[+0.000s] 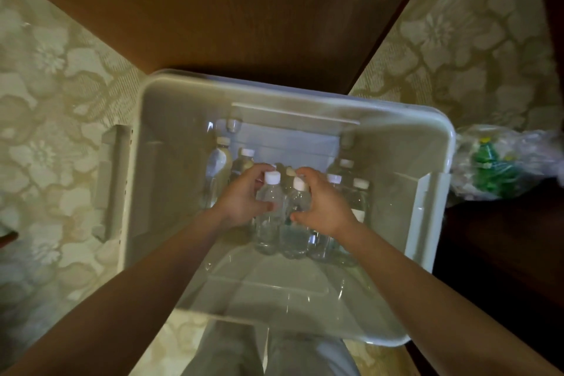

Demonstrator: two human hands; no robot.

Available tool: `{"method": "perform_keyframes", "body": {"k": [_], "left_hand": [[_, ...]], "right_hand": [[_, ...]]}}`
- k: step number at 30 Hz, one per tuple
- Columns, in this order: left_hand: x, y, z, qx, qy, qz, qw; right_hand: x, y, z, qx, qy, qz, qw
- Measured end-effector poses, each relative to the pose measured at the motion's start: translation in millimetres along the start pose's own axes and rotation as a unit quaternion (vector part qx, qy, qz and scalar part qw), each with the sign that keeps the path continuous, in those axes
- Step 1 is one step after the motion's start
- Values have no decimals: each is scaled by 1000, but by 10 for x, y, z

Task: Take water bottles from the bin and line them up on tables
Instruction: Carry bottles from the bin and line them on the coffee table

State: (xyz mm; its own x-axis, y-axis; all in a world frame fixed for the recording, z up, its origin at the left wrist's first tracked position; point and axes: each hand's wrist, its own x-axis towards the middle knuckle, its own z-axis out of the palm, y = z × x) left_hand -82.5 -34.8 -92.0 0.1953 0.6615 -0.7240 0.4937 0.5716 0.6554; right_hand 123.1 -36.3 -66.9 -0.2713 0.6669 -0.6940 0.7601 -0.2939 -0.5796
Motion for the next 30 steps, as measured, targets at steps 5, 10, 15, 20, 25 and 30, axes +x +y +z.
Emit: {"method": "perform_keyframes", "body": {"k": [5, 10, 15, 20, 25, 30], "left_hand": [[-207, -26, 2, -30, -51, 48, 997], [-221, -116, 85, 15, -46, 72, 996], [-258, -140, 202, 27, -12, 86, 996], [-285, -106, 200, 35, 13, 119, 992], [-477, 56, 80, -24, 45, 124, 991], [-860, 348, -169, -89, 91, 146, 981]], "right_hand": [[-190, 2, 159, 126, 76, 35, 989], [-266, 93, 272, 150, 85, 10, 985], [-273, 101, 307, 121, 76, 28, 989], [-297, 48, 252, 159, 98, 11, 982], [-405, -104, 79, 213, 88, -15, 973], [-533, -462, -243, 240, 63, -66, 967]]}}
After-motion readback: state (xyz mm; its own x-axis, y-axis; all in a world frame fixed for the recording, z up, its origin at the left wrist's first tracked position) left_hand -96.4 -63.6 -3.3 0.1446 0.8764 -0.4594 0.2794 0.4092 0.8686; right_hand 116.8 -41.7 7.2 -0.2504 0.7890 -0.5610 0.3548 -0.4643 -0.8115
